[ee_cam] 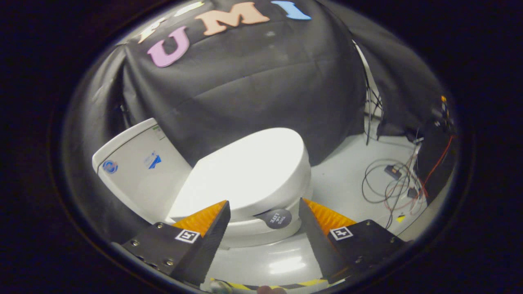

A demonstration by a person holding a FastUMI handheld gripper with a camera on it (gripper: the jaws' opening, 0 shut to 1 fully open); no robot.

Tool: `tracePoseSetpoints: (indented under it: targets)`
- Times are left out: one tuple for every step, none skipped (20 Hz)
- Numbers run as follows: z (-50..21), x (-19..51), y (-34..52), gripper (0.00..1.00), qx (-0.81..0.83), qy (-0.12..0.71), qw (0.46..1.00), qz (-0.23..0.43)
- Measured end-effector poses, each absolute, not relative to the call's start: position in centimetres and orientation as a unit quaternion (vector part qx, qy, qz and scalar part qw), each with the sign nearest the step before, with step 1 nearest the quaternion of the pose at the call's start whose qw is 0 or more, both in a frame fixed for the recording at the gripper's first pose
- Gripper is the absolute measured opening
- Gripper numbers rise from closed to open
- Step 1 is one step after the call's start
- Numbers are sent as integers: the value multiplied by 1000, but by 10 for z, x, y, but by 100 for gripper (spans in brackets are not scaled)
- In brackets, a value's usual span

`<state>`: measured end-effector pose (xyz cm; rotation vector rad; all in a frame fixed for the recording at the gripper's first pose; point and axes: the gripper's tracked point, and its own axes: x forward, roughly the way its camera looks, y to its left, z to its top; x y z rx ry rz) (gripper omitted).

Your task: Open the toilet lid.

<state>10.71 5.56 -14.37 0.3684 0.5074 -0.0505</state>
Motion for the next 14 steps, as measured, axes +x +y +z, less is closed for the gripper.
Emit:
tracePoseSetpoints:
  targets:
    - [-153, 108, 59, 100, 200, 258, 945, -33]
    - [-162, 108, 62, 100, 213, 270, 938, -38]
    - [-170, 107, 66, 99, 222, 279, 933, -39]
    - [-177, 107, 68, 99, 227, 288, 930, -38]
    - [-185, 105, 68, 99, 228, 296, 926, -40]
    - [-189, 106, 65, 97, 232, 299, 925, -44]
    - [-193, 105, 63, 97, 242, 304, 920, -47]
    - [-194, 101, 63, 92, 266, 310, 912, -49]
    - [-198, 107, 65, 87, 296, 307, 903, -51]
    - [-199, 110, 60, 82, 323, 301, 895, -61]
    - [-201, 113, 54, 78, 347, 295, 888, -67]
    - [-200, 112, 51, 74, 371, 296, 877, -72]
    - [-209, 121, 57, 70, 392, 302, 867, -62]
    - [-213, 124, 63, 70, 408, 311, 857, -46]
